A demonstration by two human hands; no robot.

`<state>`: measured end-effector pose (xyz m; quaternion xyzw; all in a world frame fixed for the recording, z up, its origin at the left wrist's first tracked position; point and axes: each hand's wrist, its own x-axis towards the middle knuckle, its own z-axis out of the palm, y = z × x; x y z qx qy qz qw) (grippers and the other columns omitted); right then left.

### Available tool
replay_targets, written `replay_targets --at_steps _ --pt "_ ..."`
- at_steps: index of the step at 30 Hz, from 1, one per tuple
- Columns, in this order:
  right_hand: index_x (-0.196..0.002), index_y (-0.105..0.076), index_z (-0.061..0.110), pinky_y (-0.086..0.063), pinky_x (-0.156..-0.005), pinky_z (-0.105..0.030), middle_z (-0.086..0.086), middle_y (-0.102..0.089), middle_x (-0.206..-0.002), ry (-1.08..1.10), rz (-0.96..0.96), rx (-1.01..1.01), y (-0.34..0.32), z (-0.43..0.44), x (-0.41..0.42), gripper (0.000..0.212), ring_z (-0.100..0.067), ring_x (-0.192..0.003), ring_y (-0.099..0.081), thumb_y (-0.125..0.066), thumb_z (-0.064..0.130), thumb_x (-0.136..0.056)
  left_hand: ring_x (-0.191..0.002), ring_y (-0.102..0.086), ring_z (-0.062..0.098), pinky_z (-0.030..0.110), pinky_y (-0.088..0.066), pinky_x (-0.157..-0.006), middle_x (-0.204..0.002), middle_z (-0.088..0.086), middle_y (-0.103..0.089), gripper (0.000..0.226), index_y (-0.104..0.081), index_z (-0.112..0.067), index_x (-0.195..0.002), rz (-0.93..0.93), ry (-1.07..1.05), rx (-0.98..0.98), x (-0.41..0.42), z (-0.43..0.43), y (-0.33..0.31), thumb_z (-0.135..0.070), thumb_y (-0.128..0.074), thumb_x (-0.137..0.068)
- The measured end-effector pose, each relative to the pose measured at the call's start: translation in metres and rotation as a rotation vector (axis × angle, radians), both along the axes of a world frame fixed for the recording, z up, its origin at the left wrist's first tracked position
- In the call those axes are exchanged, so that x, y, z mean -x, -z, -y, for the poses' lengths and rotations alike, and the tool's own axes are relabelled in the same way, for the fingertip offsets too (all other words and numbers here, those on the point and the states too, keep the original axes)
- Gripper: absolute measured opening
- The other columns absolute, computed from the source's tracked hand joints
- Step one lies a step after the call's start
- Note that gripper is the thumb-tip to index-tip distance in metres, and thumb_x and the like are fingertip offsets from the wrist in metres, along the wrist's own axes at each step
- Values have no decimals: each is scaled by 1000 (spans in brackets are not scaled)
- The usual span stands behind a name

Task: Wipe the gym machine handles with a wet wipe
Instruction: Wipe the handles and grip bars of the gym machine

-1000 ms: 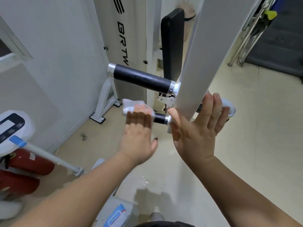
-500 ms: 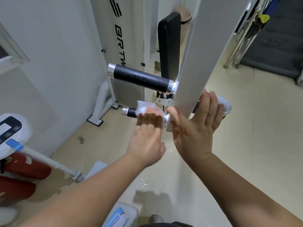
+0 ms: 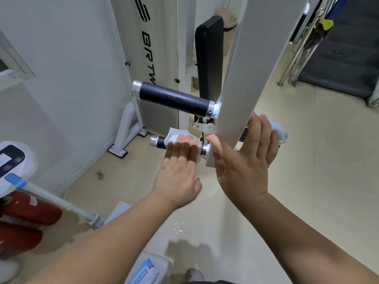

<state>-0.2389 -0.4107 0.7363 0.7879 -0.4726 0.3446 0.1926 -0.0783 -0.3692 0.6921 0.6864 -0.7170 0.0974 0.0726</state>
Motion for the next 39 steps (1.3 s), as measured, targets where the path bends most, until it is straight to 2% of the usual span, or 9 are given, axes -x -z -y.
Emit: replay_targets --at_steps 3,7,14,18,21,24,29,36,39 --pt "-123 -68 46 -21 -120 -57 -21 -24 -157 -46 -1 38 -1 -1 0 30 -44 -148 -24 -60 28 -100 -134 -41 44 53 -30 -117 -139 25 -46 94 -35 0 -149 4 -34 16 -37 -6 -2 -45 -57 -69" --pt "-121 -68 44 -21 -121 -59 -21 -23 -157 -25 12 7 -3 -5 -10 29 -44 -148 -24 -51 32 -102 -142 -28 43 57 -20 -122 -148 23 -35 107 -26 1 -150 -19 -110 0 -48 -8 -11 -52 -63 -65" --pt "-119 -68 43 -22 -121 -56 -19 -23 -156 8 4 26 -5 -7 -4 28 -42 -149 -23 -48 32 -102 -150 -18 39 49 -5 -125 -156 24 -31 107 -24 -2 -152 -54 62 74 2 -6 2 -45 -64 -63" --pt "-126 -62 45 -18 -122 -57 -22 -20 -158 -27 -25 -26 -7 -7 -8 32 -45 -149 -21 -44 34 -102 -145 -26 41 54 -13 -124 -150 23 -35 103 -30 0 -150 -86 -149 45 -39 -2 -2 -48 -60 -65" --pt "-123 -63 43 -19 -122 -59 -23 -19 -158 14 -44 -58 -9 -5 -7 31 -45 -150 -16 -59 31 -94 -145 -26 43 56 -12 -123 -150 24 -36 100 -31 2 -149 -155 -103 40 -15 4 -11 -50 -54 -67" --pt "-119 -66 42 -21 -120 -58 -20 -21 -155 -1 -17 -40 -10 -4 -2 27 -39 -149 -13 -59 30 -95 -153 -13 42 55 -9 -125 -160 26 -25 98 -22 2 -154 -192 -18 43 26 1 -3 -50 -49 -76" --pt "-114 -73 42 -29 -115 -57 -18 -29 -147 -91 37 43 -11 -3 -6 24 -41 -141 -30 -54 36 -101 -155 7 41 58 -10 -125 -164 32 -1 89 -11 4 -157 -330 -194 119 44 -7 17 -48 -37 -90" --pt "-114 -72 42 -26 -117 -57 -17 -28 -148 -89 39 35 -12 -11 0 21 -41 -141 -30 -59 33 -99 -154 23 30 53 -1 -127 -165 19 20 87 13 -15 -157 -480 -267 128 58 -14 18 -49 -30 -89" --pt "-114 -73 42 -25 -116 -55 -17 -29 -147 -104 2 46 -17 -16 4 27 -41 -138 -32 -67 28 -93 -154 21 34 55 -2 -126 -165 25 16 86 7 -12 -158 -522 -321 158 59 -14 14 -53 -31 -92"
